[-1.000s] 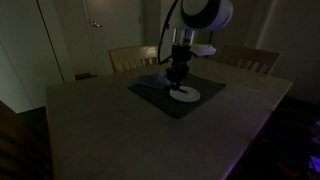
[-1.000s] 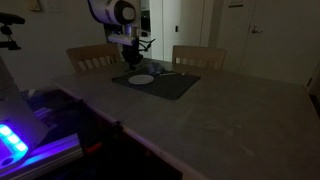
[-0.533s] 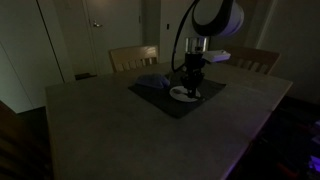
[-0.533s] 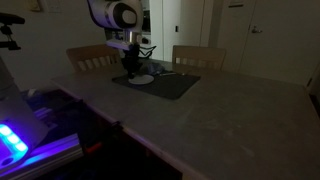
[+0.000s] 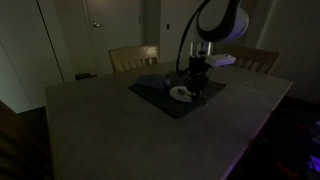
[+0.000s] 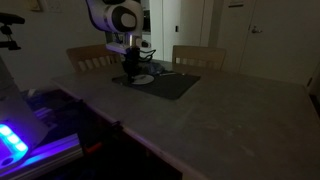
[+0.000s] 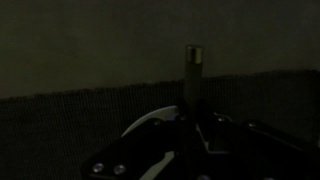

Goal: Put the spoon on the white plate

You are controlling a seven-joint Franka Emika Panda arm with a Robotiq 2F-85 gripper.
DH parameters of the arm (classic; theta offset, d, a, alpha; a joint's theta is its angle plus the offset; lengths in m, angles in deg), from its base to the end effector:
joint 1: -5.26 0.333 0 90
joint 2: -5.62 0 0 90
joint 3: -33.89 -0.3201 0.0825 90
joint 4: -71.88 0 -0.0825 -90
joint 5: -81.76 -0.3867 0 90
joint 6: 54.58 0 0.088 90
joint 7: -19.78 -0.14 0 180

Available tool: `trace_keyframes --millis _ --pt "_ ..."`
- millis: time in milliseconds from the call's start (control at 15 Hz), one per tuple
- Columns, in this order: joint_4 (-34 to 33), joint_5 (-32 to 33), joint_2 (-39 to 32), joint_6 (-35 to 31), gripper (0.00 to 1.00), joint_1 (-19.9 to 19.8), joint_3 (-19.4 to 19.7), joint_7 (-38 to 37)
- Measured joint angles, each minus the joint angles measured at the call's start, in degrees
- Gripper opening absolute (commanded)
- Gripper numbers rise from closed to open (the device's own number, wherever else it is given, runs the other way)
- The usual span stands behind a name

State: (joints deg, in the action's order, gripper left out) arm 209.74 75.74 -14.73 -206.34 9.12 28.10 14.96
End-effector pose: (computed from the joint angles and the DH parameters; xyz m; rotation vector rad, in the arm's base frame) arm 0.4735 0.0836 0.1278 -3.0708 0.0236 0.1866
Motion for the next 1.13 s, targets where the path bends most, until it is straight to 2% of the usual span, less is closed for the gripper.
trace_keyframes --millis 67,133,200,733,867,1133 --pt "0.0 -0.1 0.0 0.0 0.04 0.0 0.0 0.0" --pt "0.0 -0.1 0.0 -0.1 0.29 0.0 0.0 0.0" --pt "0.0 -0.1 0.0 -0.2 0.41 0.0 0.0 0.0" --pt "-0.2 -0.2 0.0 -0.3 0.97 0.0 -0.1 0.1" --pt "-0.4 -0.3 0.5 -0.2 1.00 0.0 -0.4 0.1" --pt "-0.5 -0.3 2.3 0.4 1.00 0.1 -0.9 0.1"
